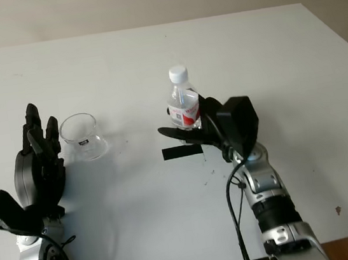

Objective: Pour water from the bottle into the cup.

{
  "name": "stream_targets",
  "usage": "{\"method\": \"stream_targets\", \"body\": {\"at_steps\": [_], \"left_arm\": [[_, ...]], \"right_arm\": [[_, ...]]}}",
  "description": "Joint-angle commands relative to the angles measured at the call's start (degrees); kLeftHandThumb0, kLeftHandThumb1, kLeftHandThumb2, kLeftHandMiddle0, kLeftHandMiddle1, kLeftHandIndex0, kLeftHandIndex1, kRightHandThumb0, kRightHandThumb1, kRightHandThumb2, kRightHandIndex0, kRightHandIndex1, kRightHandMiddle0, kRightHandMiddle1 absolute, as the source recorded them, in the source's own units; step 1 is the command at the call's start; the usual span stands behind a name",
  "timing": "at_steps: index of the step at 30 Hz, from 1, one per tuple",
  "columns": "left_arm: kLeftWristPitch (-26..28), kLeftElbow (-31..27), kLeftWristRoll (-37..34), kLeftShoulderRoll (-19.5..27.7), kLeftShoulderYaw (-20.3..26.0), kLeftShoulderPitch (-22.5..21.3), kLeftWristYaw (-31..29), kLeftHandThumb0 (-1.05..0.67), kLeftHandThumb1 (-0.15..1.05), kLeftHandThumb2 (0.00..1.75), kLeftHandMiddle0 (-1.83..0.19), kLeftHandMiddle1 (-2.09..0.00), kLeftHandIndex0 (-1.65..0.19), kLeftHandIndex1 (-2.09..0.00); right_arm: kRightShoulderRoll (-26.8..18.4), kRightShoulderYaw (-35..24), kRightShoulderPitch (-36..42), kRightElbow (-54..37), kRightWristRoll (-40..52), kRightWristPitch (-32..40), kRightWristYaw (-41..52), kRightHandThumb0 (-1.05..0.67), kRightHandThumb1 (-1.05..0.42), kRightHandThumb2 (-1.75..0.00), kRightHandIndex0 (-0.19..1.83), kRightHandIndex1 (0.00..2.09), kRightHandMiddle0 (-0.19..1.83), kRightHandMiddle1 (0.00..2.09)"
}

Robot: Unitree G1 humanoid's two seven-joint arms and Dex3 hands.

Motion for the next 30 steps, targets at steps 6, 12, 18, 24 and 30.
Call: {"method": "stream_targets", "body": {"at_steps": [6, 12, 18, 24, 30], "left_arm": [[0.37, -1.48, -0.52, -0.32, 0.02, 1.08, -0.32, -0.86, 1.05, 0.71, 0.19, -0.32, 0.07, 0.0], [-2.76, 0.79, 0.11, 0.49, 0.02, 0.62, -2.25, -0.86, 1.05, 0.75, 0.19, -0.17, 0.13, 0.0], [-2.34, 0.86, -0.12, 0.72, 0.19, 0.46, -2.21, -0.87, 1.05, 0.74, 0.19, -0.17, 0.13, 0.0], [-2.71, 1.42, -0.51, 0.79, 0.49, 0.28, -2.57, -0.87, 1.05, 0.74, 0.19, -0.19, 0.13, 0.0], [-2.49, 1.29, -0.42, 0.91, 0.44, 0.3, -2.53, -0.87, 1.05, 0.74, 0.19, -0.22, 0.11, 0.0]], "right_arm": [[-0.18, 0.73, 3.25, -2.68, -0.62, 0.91, -1.16, -0.31, -1.05, -0.26, 0.76, 2.09, 0.11, 2.09], [0.76, 0.88, 4.4, -1.54, -1.2, 0.0, -4.06, -0.31, -1.05, -0.27, 0.82, 2.09, 0.12, 2.09], [2.66, 0.28, 5.56, -0.14, 0.95, 1.86, -4.9, -0.29, -1.05, -0.27, 0.82, 2.09, 0.05, 2.09], [1.39, 1.94, 5.38, 1.87, -1.65, 1.01, -4.92, -0.36, -1.05, -0.17, 0.33, 2.09, -0.08, 2.09], [0.31, 2.35, 5.41, 5.69, -4.3, -5.3, -6.66, -0.53, -0.98, -0.05, -0.18, 1.81, -0.09, 1.44]]}}
